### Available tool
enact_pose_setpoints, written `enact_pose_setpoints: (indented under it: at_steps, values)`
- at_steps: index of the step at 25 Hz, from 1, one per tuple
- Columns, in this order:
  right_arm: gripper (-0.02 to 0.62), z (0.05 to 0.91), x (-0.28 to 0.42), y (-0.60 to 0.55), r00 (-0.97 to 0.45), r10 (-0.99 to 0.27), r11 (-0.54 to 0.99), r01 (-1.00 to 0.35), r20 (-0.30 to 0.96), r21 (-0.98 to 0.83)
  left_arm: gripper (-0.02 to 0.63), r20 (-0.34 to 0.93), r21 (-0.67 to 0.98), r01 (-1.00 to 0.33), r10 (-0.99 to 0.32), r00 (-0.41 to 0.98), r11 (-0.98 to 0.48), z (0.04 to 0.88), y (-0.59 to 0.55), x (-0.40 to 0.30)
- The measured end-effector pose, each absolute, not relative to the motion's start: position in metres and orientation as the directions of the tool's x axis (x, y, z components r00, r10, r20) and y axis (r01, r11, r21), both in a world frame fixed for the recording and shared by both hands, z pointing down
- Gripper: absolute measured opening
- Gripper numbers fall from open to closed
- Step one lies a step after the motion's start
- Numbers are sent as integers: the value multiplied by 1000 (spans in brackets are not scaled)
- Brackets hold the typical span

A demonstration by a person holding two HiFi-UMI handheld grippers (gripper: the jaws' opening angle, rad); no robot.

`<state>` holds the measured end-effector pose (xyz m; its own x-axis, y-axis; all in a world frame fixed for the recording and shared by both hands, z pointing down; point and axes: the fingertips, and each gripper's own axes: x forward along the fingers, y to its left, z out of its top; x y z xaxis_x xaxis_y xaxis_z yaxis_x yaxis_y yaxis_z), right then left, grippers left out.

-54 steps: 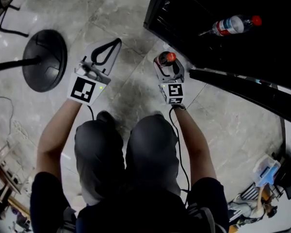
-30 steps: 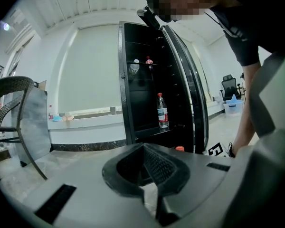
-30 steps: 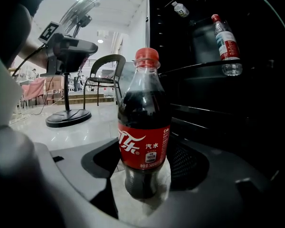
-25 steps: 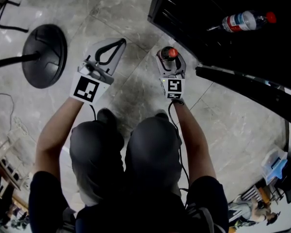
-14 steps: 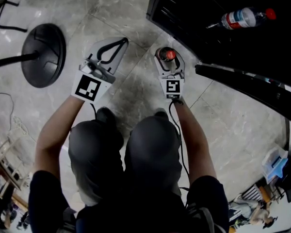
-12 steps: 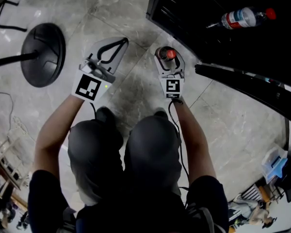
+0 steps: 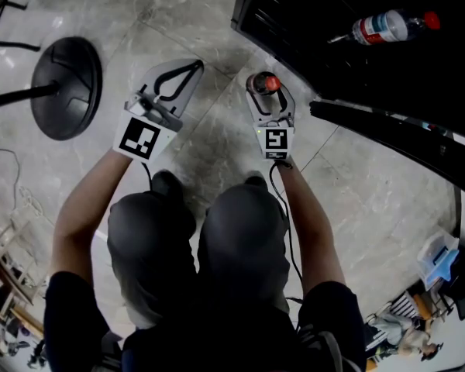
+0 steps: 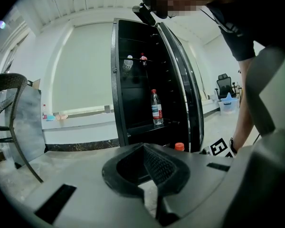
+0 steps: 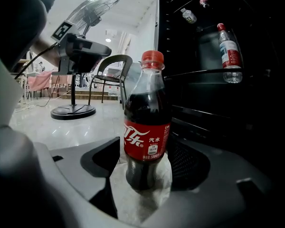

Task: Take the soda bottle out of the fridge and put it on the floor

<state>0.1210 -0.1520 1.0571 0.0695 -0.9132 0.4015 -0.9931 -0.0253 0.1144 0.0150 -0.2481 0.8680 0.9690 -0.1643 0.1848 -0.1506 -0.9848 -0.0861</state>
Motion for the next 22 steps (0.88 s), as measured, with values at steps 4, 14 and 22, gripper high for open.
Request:
enact_pose_setpoints:
  at_steps: [4,14,22]
  values:
    - [328,1052,121,-147,70,-914,-33,-995,399,99,23,181,-99,-134,-150,972,-986,866,-248,18]
    - [319,1012,124,-123,62,-930,-29,-995,362,96,23,175,-90,-140,-154,972,-986,855,-249,19]
    - [256,957,125,-118,69,-950,-39,-994,303,105,23,178,-92,-138,-153,972,-986,831,-248,20]
